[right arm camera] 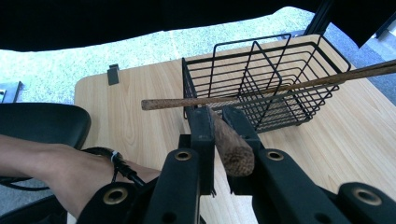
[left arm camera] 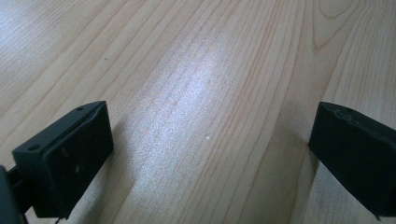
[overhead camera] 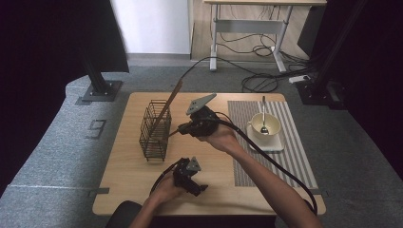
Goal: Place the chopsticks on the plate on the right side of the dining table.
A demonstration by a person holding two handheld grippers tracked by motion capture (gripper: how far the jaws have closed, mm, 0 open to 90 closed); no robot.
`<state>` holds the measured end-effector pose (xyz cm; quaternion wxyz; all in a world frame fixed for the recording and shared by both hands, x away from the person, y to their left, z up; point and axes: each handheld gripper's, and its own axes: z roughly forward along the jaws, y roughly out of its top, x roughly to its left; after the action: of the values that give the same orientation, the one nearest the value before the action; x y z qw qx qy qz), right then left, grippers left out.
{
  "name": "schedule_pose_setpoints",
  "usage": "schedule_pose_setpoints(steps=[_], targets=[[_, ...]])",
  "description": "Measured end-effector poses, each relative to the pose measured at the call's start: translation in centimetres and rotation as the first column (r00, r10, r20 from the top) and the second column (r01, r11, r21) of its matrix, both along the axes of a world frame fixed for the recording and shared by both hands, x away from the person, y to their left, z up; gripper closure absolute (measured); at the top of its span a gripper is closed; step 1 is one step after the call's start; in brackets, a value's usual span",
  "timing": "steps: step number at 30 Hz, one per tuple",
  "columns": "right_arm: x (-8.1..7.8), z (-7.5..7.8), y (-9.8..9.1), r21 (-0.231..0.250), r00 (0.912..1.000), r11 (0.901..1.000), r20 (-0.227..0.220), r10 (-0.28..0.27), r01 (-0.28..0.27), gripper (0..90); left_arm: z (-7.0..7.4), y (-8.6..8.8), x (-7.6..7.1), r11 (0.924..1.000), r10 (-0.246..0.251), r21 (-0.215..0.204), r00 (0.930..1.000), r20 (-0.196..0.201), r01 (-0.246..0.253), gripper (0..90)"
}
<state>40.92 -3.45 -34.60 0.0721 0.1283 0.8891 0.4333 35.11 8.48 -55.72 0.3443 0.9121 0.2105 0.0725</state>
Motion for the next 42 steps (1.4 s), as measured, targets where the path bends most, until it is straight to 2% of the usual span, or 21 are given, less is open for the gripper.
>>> schedule_pose_setpoints(steps=[10,17,28,42], targets=[[0.0,0.9,-1.8,0.021,0.9999,0.9997,-0.01,-0.01,0.01,82.2,0.0,0.0,0.0,1.0,-0.001,0.001,1.0,0.001,0.001,0.0],[0.0,2.1,-3.4,0.041,0.9996,0.999,-0.02,-0.02,0.021,82.2,0.0,0.0,0.0,1.0,0.0,-0.001,1.0,0.001,0.0,0.0],[-0.3,3.7,-5.1,0.054,0.9989,0.9975,0.006,-0.046,0.045,82.3,0.0,0.0,0.0,1.0,0.002,-0.002,1.0,0.001,-0.002,0.0],[-0.9,4.6,-9.2,0.101,0.9945,0.9896,0.009,-0.105,0.103,82.4,0.0,-0.1,0.0,1.0,0.007,0.0,1.0,0.0,-0.007,0.0]])
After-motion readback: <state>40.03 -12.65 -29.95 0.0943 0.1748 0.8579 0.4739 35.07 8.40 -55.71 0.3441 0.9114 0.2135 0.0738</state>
